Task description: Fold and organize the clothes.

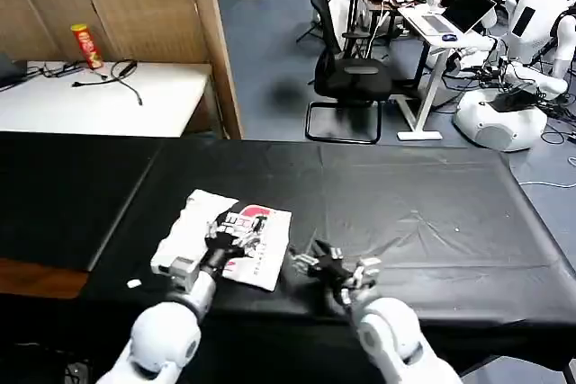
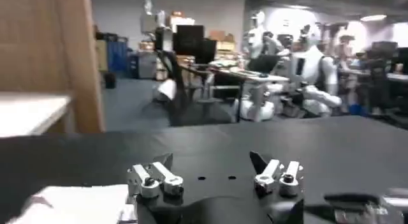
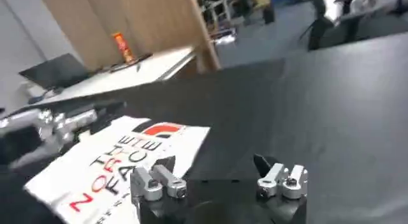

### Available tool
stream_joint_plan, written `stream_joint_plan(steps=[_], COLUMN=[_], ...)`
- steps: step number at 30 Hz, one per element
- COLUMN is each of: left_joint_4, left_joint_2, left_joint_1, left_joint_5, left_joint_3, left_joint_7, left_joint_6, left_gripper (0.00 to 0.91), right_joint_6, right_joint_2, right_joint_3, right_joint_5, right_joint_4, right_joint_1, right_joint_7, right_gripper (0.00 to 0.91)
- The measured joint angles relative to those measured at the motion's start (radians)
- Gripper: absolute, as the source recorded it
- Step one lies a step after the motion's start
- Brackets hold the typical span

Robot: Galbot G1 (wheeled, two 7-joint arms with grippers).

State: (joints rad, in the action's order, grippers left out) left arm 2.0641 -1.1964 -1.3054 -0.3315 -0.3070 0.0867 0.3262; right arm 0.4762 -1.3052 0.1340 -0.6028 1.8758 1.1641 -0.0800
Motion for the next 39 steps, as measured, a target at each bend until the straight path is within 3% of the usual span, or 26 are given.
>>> stream_joint_plan(steps=[3, 4, 5, 14, 21, 23, 24, 25, 32, 39], left_joint_4=[0.009, 0.012, 0.016, 0.026, 0.001, -0.008, -0.012, -0.015, -0.017, -0.028], left_joint_2=[0.000, 0.001, 0.003, 0.004, -0.005, -0.008, -0.009, -0.010, -0.013, -0.006], left_joint_1=[-0.018, -0.025, -0.031, -0.086, -0.107, -0.112, -0.115, -0.119, -0.147, -0.174], left_joint_5=[0.000, 0.000, -0.001, -0.001, -0.001, -0.002, -0.002, -0.003, -0.019, -0.011], left_joint_3=[-0.023, -0.032, -0.042, -0.116, -0.158, -0.170, -0.174, -0.178, -0.213, -0.215], left_joint_7=[0.000, 0.000, 0.000, 0.000, -0.001, -0.001, -0.002, -0.002, -0.008, -0.034], left_joint_6=[-0.005, -0.007, -0.009, -0.033, -0.056, -0.061, -0.065, -0.067, -0.085, -0.139], left_gripper=[0.878, 0.878, 0.878, 0.878, 0.878, 0.878, 0.878, 0.878, 0.878, 0.878], right_joint_6=[-0.004, -0.006, -0.008, -0.009, 0.022, 0.043, 0.053, 0.061, 0.047, -0.096], right_joint_2=[-0.031, -0.040, -0.048, -0.075, 0.008, 0.059, 0.084, 0.111, 0.236, 0.278], right_joint_3=[-0.032, -0.041, -0.047, -0.064, 0.009, 0.040, 0.054, 0.071, 0.144, 0.215], right_joint_5=[0.003, 0.003, 0.004, 0.003, -0.021, -0.043, -0.052, -0.059, -0.055, 0.088], right_joint_4=[-0.051, -0.064, -0.077, -0.138, -0.111, -0.108, -0.104, -0.099, -0.021, 0.086], right_joint_1=[-0.035, -0.045, -0.053, -0.100, -0.133, -0.136, -0.134, -0.131, -0.065, 0.057], right_joint_7=[-0.006, -0.006, -0.005, 0.003, 0.034, 0.041, 0.044, 0.044, 0.010, 0.046], right_gripper=[0.380, 0.137, 0.088, 0.000, 0.000, 0.205, 0.595, 0.878, 0.878, 0.878])
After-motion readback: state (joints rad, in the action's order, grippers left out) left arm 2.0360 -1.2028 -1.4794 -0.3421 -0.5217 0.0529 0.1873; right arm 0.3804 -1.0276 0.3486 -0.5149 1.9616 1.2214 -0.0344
